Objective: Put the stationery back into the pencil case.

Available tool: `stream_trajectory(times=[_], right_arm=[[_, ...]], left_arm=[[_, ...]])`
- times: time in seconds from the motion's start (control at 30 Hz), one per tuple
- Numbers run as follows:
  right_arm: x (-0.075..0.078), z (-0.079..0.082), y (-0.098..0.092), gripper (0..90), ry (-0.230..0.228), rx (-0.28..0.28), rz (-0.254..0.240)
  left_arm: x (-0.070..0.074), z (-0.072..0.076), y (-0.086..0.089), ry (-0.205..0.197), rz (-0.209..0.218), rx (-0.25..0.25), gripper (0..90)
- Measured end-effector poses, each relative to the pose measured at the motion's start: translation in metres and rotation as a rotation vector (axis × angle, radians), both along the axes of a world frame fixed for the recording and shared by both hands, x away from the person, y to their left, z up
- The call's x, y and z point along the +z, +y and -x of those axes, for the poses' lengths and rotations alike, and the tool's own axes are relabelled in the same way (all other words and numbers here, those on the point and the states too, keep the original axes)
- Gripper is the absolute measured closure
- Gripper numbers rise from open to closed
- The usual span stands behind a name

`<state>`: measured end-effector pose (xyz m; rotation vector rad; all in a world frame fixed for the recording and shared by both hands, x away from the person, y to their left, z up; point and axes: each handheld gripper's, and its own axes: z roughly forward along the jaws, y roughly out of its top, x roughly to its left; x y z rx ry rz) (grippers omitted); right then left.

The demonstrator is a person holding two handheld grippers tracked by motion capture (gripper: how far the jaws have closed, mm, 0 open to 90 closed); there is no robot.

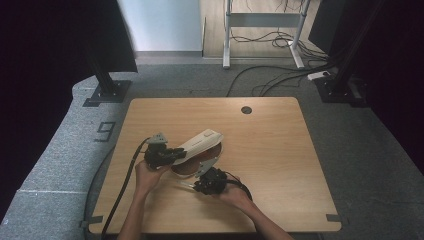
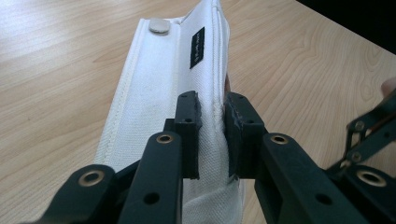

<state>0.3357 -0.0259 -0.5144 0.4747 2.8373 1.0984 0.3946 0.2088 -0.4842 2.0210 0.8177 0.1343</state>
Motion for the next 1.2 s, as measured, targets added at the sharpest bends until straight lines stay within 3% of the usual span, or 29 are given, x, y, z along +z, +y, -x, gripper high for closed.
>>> stream_trajectory(times=[0.17, 0.53, 0.7, 1.2], right_arm=[[0.009, -0.011, -0.015, 78.3, -0.014, -0.040, 0.005], [0.015, -0.038, -0.021, 78.2, -0.021, -0.079, 0.025], [0.011, -0.054, -0.010, 78.3, -0.028, -0.075, 0.031], [0.002, -0.069, 0.018, 78.2, -0.045, -0.059, 0.039]], left_arm=[[0.000, 0.000, 0.000, 0.000, 0.001, -0.001, 76.2], [0.000, 0.000, -0.001, -0.001, 0.006, -0.001, 76.2], [0.000, 0.000, -0.001, -0.005, 0.005, 0.000, 76.4], [0.001, 0.001, -0.001, -0.004, 0.010, 0.001, 76.5]])
